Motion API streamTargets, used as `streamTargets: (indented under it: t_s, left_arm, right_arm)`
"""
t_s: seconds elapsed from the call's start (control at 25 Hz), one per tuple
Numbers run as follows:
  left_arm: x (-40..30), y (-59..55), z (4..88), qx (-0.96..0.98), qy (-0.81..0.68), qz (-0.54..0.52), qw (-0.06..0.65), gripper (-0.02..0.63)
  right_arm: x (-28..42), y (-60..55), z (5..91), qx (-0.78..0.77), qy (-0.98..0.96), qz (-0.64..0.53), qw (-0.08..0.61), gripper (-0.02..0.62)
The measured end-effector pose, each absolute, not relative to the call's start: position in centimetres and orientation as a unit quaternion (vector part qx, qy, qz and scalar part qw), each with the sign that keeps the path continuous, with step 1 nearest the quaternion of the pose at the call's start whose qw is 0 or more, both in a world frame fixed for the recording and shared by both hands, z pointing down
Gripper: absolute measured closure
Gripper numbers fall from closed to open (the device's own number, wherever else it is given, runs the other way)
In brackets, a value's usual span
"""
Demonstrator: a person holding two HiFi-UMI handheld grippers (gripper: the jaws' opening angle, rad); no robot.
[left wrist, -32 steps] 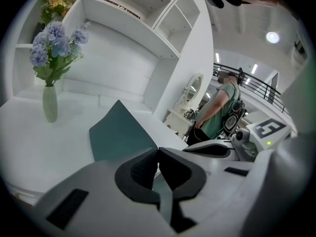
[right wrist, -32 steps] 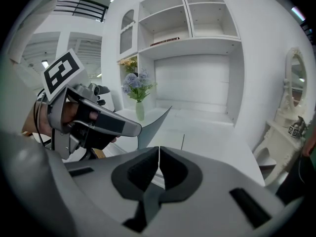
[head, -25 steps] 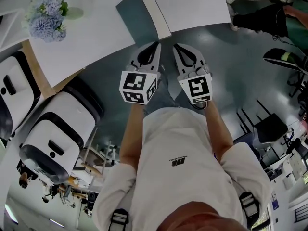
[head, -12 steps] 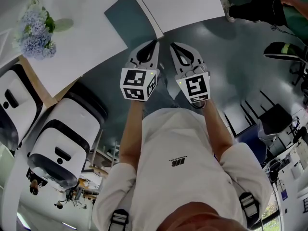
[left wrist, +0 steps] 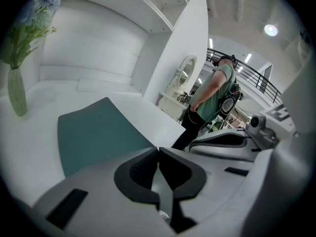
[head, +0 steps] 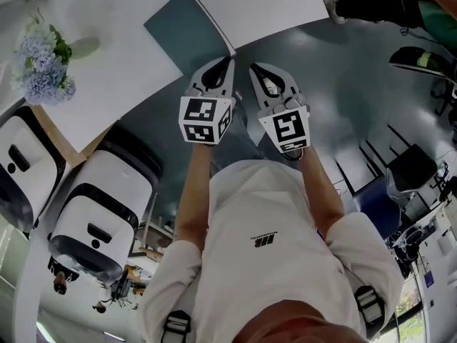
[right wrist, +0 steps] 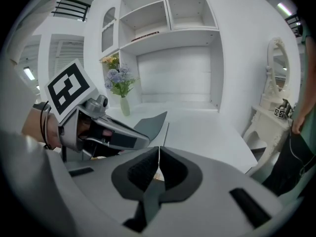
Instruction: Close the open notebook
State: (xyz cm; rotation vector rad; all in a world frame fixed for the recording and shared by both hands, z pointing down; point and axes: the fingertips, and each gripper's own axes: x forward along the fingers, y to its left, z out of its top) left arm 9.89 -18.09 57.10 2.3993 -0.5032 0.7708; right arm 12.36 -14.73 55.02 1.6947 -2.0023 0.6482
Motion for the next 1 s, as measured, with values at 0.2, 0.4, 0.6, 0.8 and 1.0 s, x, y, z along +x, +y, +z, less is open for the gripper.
streamTargets:
  t_s: [0.2,0.4,0.6,0.8,1.0]
  left_arm:
    - [10.4,-18.0,58.1,0.896,-0.178,0.294,0.281,0.606]
    - [10.7,-17.8,58.7,0.899,-0.165,0.296,0.279,0.606]
    - [11.1,-17.3,59.1,0.899,-0.154,0.299,0.28,0.606]
    - [11.5,-16.7,59.4,0.899,-0.146,0.305,0.278,0.606]
    - [11.6,-16.4,58.3,0.904,-0.155,0.297,0.266,0.606]
  right_arm:
    - [12.5,-14.6,55.4,0.614,-0.72,0.238,0.218,0.598]
    - [12.6,-14.5,55.5,0.618,-0.716,0.241,0.216,0.598]
    - [13.0,-14.1,55.5,0.622,-0.713,0.243,0.215,0.598]
    - [13.7,-13.5,55.5,0.627,-0.708,0.243,0.215,0.598]
    - [14.6,-13.1,54.5,0.634,-0.705,0.238,0.209,0.598]
